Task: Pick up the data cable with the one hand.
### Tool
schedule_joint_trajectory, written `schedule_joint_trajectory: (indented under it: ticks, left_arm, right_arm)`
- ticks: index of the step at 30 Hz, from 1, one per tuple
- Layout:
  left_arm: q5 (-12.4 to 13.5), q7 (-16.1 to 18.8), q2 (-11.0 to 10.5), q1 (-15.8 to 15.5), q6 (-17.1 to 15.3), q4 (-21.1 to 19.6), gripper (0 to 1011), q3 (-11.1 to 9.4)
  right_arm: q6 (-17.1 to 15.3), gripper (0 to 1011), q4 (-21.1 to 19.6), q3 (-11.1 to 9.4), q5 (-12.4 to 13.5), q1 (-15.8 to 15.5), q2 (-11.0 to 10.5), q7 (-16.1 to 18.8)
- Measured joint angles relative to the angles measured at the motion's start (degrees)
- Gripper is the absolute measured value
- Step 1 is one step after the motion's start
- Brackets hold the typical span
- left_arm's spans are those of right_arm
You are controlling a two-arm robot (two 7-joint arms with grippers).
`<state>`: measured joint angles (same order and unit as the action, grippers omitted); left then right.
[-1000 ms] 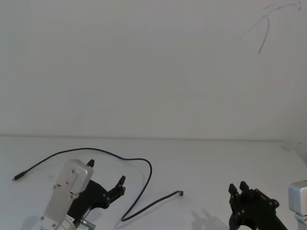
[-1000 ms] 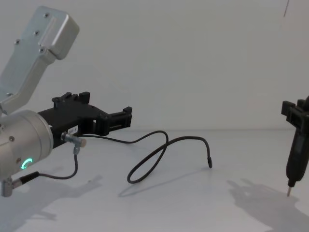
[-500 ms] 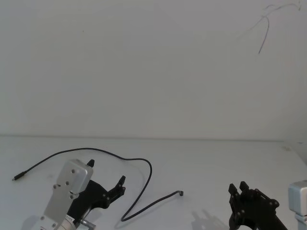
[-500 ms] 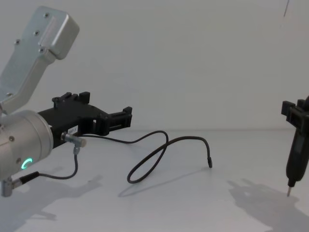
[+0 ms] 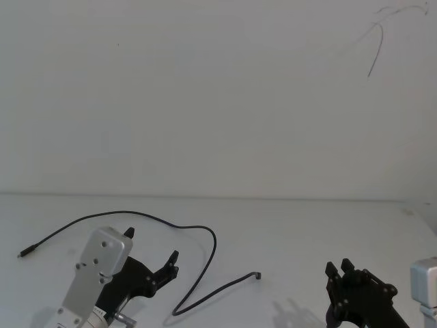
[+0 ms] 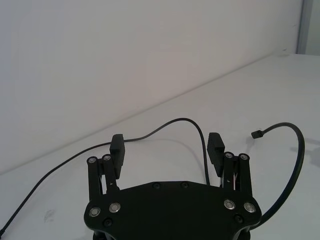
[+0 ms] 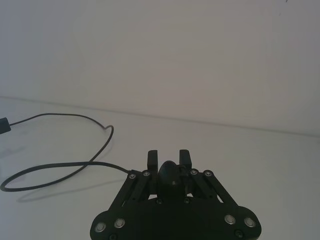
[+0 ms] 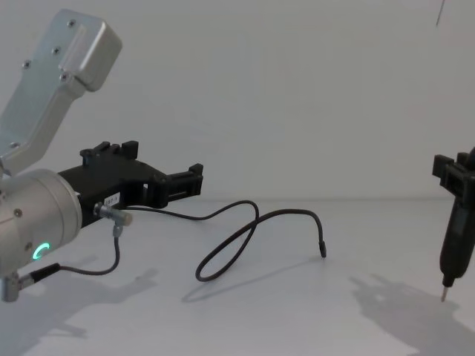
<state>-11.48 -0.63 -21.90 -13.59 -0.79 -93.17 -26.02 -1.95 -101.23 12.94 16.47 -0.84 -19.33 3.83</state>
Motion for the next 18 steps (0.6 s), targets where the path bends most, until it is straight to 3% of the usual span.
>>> schedule_joint_trajectory:
  ticks: [18]
  left_arm:
    - [0.00,0.00,0.00,0.00,0.00,0.00,1001,0.00]
  right_arm:
    - [0.00,251,0.00,0.00,0.00,0.00,0.00,0.00]
